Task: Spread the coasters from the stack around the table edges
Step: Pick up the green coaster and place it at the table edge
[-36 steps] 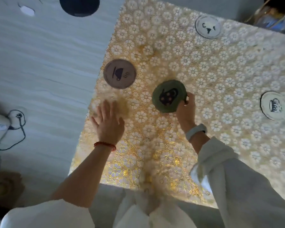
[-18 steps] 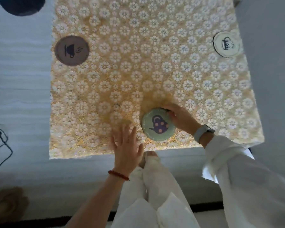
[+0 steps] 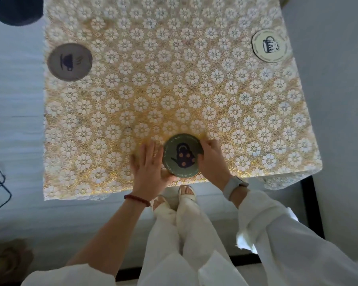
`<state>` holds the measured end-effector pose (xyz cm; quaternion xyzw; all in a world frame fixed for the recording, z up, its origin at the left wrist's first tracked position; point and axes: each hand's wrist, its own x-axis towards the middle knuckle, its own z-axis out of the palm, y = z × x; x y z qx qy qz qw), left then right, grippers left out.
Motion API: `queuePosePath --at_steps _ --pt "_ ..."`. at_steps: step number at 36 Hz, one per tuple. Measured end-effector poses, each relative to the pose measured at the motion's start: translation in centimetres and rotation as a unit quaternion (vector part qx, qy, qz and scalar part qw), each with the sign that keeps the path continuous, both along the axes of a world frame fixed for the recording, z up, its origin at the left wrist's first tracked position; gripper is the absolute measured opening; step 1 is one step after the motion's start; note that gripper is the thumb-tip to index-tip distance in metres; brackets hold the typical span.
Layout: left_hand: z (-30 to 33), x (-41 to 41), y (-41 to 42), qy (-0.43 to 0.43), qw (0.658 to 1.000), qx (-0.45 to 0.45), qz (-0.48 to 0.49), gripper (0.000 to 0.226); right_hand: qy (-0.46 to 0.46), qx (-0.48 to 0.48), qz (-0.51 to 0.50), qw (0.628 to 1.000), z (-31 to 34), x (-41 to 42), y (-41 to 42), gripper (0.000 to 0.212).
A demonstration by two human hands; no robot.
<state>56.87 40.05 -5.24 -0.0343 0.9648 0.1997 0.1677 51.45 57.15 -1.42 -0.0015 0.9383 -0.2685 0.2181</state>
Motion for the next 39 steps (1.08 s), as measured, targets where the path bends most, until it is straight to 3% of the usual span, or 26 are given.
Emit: queuePosePath --at_steps 13,39 --pt "0.2 -0.6 0.1 -0.019 0.999 -0.039 -0.03 0.1 0.036 -0.021 0.003 0.999 0.0 0.9 0.1 0.05" --pt "0.4 -1.5 -0.1 -0.065 0.995 -0.046 -0.052 0.093 0.033 -0.064 -0.02 0.997 0.0 1.8 1.0 0.044"
